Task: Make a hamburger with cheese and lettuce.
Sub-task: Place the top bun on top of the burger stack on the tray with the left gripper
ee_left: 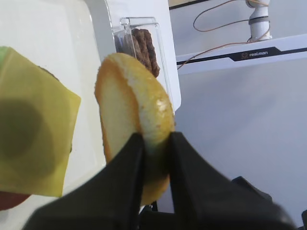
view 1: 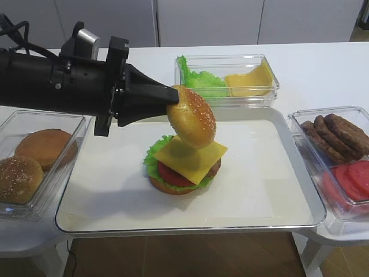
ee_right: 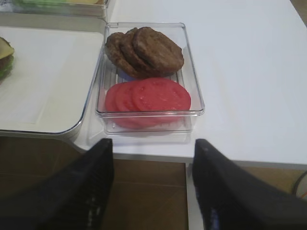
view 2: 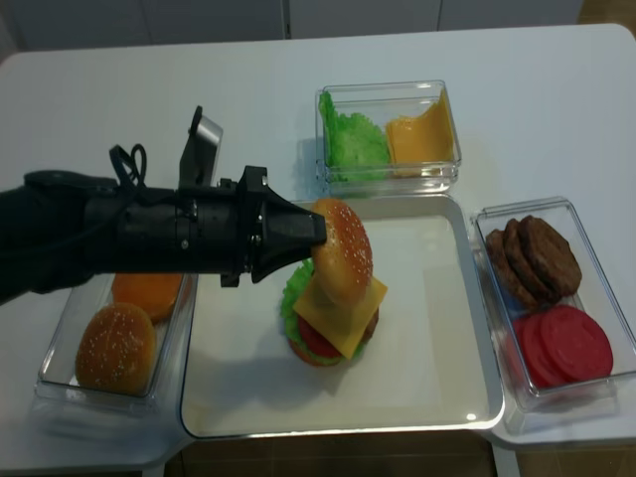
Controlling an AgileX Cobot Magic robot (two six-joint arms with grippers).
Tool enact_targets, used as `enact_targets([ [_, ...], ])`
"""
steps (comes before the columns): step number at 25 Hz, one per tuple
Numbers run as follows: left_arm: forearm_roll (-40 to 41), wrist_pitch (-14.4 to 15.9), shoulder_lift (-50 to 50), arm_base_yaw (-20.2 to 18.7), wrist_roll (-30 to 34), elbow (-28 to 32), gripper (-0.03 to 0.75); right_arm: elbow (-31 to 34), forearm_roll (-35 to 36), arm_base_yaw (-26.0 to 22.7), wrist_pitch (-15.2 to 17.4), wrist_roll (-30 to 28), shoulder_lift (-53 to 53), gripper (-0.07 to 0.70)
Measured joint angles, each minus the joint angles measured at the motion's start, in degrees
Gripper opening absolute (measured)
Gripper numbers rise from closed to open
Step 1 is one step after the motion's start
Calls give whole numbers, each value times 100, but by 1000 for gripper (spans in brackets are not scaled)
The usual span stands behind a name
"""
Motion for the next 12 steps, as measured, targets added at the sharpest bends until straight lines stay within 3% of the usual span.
enact_targets([
  [12,-232,89,343,-4,19,0,111,0,0,0,0,0,0,403],
])
